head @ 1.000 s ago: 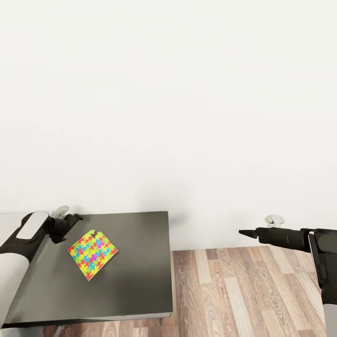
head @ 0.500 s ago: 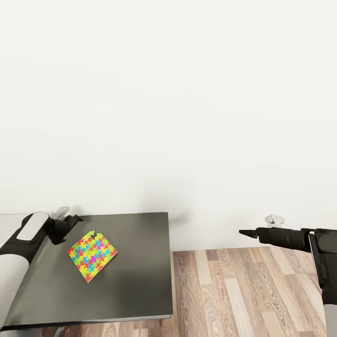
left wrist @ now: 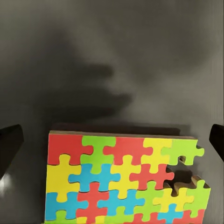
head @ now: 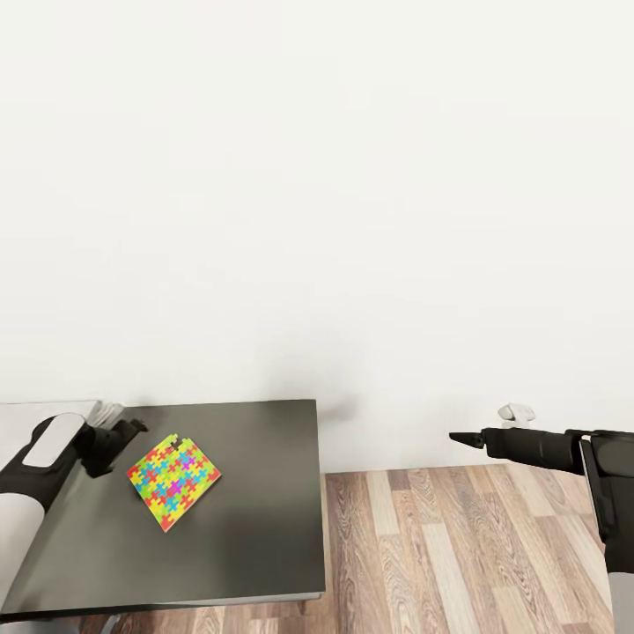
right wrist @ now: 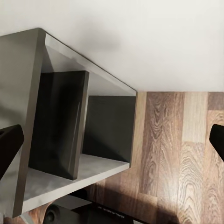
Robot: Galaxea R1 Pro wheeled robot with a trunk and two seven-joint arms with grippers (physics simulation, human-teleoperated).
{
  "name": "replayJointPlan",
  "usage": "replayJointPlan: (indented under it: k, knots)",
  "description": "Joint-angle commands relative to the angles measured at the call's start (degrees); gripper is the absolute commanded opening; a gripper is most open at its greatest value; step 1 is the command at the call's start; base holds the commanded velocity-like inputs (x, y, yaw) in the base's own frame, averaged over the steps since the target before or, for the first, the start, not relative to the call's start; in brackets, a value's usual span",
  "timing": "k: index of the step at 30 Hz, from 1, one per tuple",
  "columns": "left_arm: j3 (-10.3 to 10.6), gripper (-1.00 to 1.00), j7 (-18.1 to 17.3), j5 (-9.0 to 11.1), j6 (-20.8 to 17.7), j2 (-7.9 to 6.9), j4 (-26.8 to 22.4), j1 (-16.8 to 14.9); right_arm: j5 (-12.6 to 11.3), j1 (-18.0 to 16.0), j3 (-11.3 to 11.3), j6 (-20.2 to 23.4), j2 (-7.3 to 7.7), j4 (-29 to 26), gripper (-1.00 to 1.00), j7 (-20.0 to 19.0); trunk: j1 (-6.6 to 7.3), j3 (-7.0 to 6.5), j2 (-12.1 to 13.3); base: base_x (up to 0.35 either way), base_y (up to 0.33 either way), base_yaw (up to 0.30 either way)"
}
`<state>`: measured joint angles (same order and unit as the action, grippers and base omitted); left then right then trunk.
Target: Put all the toys in the child's room - the three board games (two on the bed and one on the table), the two jigsaw puzzles on the table, and the tennis ball on the table - inside the toy box on the table in the child's room.
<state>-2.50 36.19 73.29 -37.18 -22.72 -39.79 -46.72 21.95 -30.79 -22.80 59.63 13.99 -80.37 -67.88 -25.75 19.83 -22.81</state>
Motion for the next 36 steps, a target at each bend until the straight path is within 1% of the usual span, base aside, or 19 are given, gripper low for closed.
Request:
replayJointPlan:
  k: [1, 13, 25, 30, 32, 36]
  knots:
    - [-0.08, 1.00, 0.56, 0.59, -0.08, 0.00, -0.08, -0.03, 0.55, -0.07, -0.06, 0.37, -0.01, -0.05, 1.00, -0.59, -0.03, 0.10, -0.11, 0.000, 0.000, 0.000]
    - [0.16, 1.00, 0.95, 0.62, -0.08, -0.09, 3.29, 0.73, 0.55, -0.14, -0.11, 0.37, -0.02, -0.05, 1.00, -0.59, -0.03, 0.10, -0.11, 0.000, 0.000, 0.000]
    - [0.31, 1.00, 0.40, 0.63, -0.05, -0.06, 4.35, 0.82, 0.55, -0.15, -0.14, 0.37, 0.00, -0.05, 1.00, -0.57, -0.03, 0.10, -0.11, 0.000, 0.000, 0.000]
    - [0.36, 1.00, -1.01, 0.60, 0.32, -0.05, 4.46, 0.83, 0.55, -0.15, -0.19, 0.37, 0.04, -0.05, 1.00, -0.58, -0.03, 0.10, -0.11, 0.000, 0.000, 0.000]
    - [0.37, 1.00, -2.78, 0.57, 0.77, -0.05, 4.52, 0.83, 0.55, -0.15, -0.21, 0.37, 0.05, -0.05, 1.00, -0.58, -0.03, 0.10, -0.11, 0.000, 0.000, -0.005]
    - [0.38, 1.00, -3.93, 0.55, 0.99, -0.04, 4.70, 0.84, 0.55, -0.15, -0.22, 0.37, 0.05, -0.05, 1.00, -0.59, -0.03, 0.10, -0.11, 0.000, 0.000, -0.076]
